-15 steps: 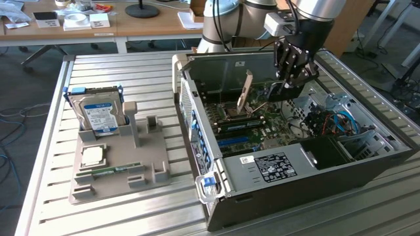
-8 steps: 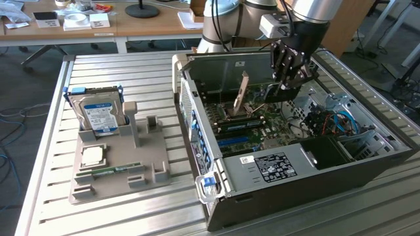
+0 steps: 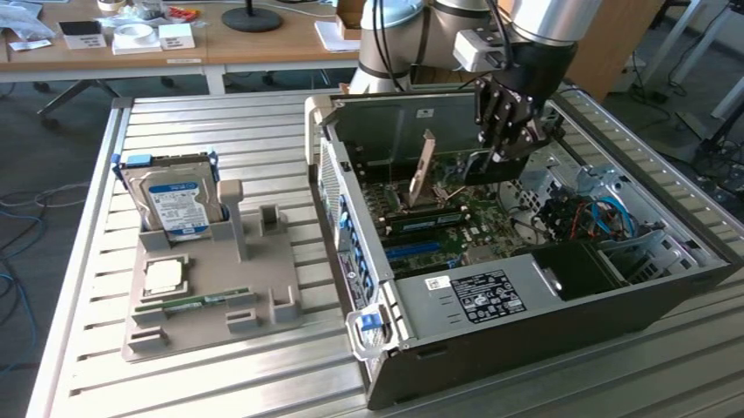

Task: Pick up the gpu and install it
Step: 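Insert the gpu into the slot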

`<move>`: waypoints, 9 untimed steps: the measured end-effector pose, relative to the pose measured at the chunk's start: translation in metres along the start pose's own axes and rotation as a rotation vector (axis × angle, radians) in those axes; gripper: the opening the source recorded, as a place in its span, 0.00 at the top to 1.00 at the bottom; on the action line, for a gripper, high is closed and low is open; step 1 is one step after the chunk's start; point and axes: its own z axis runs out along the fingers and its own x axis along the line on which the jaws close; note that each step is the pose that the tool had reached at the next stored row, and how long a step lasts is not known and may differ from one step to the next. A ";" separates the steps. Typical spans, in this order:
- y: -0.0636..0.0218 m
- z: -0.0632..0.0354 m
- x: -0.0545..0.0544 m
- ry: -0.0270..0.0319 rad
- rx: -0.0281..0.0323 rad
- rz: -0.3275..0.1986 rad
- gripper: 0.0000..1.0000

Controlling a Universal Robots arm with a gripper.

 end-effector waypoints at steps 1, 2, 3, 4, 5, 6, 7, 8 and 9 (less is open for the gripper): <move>0.0009 0.0005 0.000 0.0000 0.0000 0.000 0.73; 0.0019 0.0008 0.000 0.0001 -0.0001 0.000 0.73; 0.0030 0.0010 0.000 0.0002 -0.0001 0.000 0.73; 0.0039 0.0012 0.000 0.0000 -0.0001 0.000 0.73; 0.0045 0.0014 0.000 -0.0002 -0.0001 0.000 0.73; 0.0048 0.0015 0.000 -0.0002 -0.0001 0.000 0.73; 0.0049 0.0016 0.000 -0.0001 -0.0001 0.000 0.73; 0.0050 0.0020 0.000 -0.0004 0.0000 0.000 0.73; 0.0054 0.0027 0.000 -0.0007 0.0001 0.001 0.73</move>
